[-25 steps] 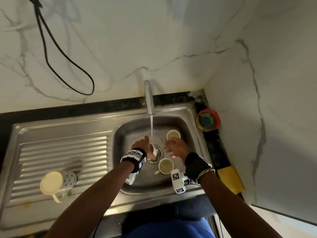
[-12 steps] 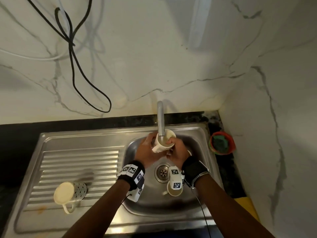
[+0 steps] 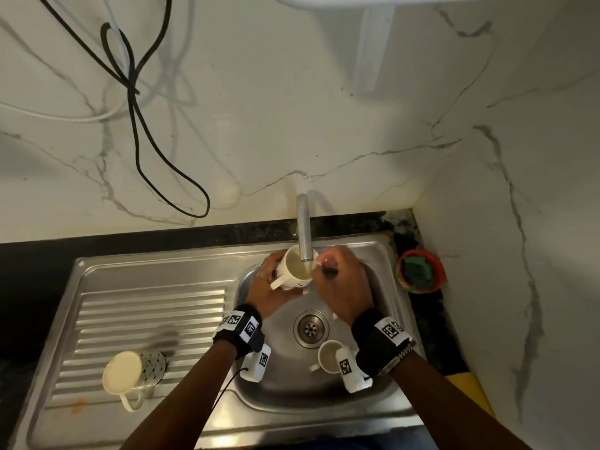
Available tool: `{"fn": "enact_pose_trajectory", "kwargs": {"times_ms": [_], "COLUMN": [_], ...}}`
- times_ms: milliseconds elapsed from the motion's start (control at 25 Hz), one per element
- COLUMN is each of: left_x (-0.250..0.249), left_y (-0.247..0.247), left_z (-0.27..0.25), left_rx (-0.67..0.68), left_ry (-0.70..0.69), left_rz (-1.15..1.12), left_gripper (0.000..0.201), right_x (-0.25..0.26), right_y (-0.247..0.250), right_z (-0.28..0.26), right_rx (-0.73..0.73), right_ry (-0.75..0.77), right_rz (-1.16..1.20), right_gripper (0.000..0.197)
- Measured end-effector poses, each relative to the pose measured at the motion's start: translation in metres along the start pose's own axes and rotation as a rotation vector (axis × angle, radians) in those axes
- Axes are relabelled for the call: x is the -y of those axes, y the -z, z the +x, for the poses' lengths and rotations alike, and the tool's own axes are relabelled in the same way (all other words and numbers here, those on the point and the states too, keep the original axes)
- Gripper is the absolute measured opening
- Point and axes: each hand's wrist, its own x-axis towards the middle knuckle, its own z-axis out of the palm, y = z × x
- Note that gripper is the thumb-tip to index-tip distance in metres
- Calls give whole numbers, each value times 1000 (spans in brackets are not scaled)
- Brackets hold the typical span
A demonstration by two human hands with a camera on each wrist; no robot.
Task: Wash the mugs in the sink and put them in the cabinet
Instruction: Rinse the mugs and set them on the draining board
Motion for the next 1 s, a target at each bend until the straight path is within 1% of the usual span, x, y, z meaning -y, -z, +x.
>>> {"fn": "enact_pose_trajectory", "kwargs": {"times_ms": [40, 80, 120, 160, 200, 240, 280, 360, 400, 440, 480, 520, 600, 640, 720, 760, 800, 840, 920, 960, 1000], "left_x": [2, 4, 8, 9, 12, 17, 22, 26, 28, 29, 29, 30, 24, 19, 10, 10, 12, 14, 14, 14, 11], "left_y": [0, 0, 0, 2, 5, 9, 13, 20, 21, 19, 15, 11, 1, -3, -5, -4, -3, -4, -6, -7, -8], "left_z": [1, 2, 3, 2, 4, 6, 9, 9, 7, 5, 4, 5, 8, 10, 13, 12, 12, 12, 13, 15, 18], "left_rx": [26, 67, 110, 150, 183, 213, 224, 243, 238, 220, 198, 176, 140, 97, -10, -9, 23, 60, 86, 86, 93], "left_ry": [5, 1, -4, 0, 19, 41, 79, 182, 217, 270, 330, 391, 488, 533, 607, 617, 612, 605, 604, 604, 615], "left_rz": [-4, -4, -3, -17, -45, -87, -130, -280, -378, -468, -548, -620, -723, -736, -682, -671, -669, -669, -690, -707, -725], "left_gripper": [89, 89, 90, 92, 93, 93, 92, 87, 81, 72, 64, 61, 69, 72, 67, 64, 66, 69, 74, 75, 76], "right_x": [6, 11, 10, 10, 8, 6, 3, 5, 7, 11, 15, 19, 25, 27, 31, 32, 32, 32, 34, 36, 37], "right_y": [2, 3, 1, -2, -5, -7, -8, -10, -14, -17, -20, -24, -34, -36, -39, -38, -37, -35, -33, -34, -35], "right_z": [-4, -8, -9, -6, -1, 5, 11, 19, 21, 24, 25, 24, 16, 9, -4, -6, -3, 2, 12, 15, 13], "right_rx": [83, 222, 385, 535, 634, 687, 703, 666, 613, 539, 491, 483, 546, 599, 716, 727, 704, 649, 516, 510, 531], "right_ry": [152, 236, 235, 182, 135, 109, 113, 119, 54, -47, -148, -219, -233, -176, 86, 196, 220, 189, 11, -66, -81], "right_rz": [-102, -186, -254, -325, -392, -425, -415, -286, -166, -31, 65, 118, 86, -4, -395, -563, -625, -585, -331, -234, -205], "right_gripper": [26, 31, 42, 53, 60, 61, 56, 38, 31, 28, 28, 30, 36, 37, 37, 37, 37, 40, 40, 39, 39]}}
